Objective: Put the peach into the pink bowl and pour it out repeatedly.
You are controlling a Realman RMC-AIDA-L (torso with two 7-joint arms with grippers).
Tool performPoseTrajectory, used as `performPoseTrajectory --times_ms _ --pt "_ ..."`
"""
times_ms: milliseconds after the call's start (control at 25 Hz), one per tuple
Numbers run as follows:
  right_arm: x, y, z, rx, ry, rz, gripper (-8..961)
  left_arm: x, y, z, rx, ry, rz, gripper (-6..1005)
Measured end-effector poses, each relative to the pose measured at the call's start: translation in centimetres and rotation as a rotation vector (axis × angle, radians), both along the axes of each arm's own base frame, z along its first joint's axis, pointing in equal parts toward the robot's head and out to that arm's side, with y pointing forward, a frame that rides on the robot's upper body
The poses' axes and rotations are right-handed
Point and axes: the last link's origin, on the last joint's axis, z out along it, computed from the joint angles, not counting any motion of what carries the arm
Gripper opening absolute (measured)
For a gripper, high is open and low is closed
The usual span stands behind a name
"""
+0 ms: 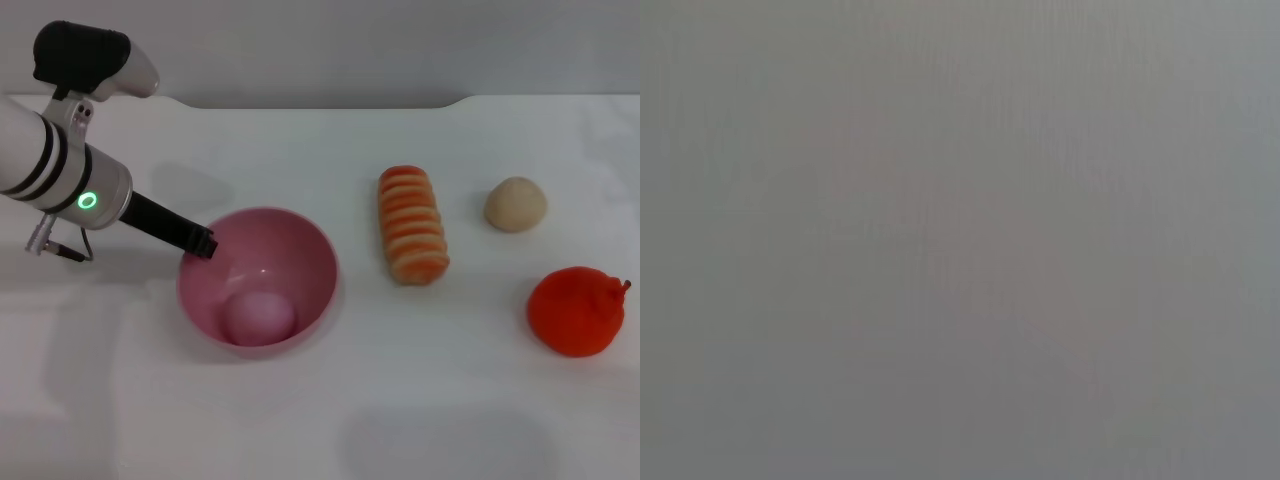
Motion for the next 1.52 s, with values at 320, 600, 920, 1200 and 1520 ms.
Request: performPoseTrajectory --times_ms 320,600,920,1200,1520 --pt "-0.4 0.2 -0.3 -0.008 -0.001 0.011 406 -0.3 0.0 0.1 0.014 -0.007 0.012 45" --pt "-0.3 0.1 -0.3 -0.006 0.003 0.013 406 -0.4 0.2 0.3 0.033 -0.031 0.015 137" --pt "-0.1 0.0 -0.6 -0.022 0.014 0.005 405 6.1 0.6 1.8 -0.002 -0.345 -0.282 455" --pt "-0.2 0.0 -1.0 -0.05 0.009 0.013 405 9.8 2.5 5.9 0.33 -0.708 -0.654 585" --pt "0.4 -0.3 -1.2 -0.05 0.018 -0.009 405 3.5 2.7 10.0 1.045 -0.769 -0.761 581"
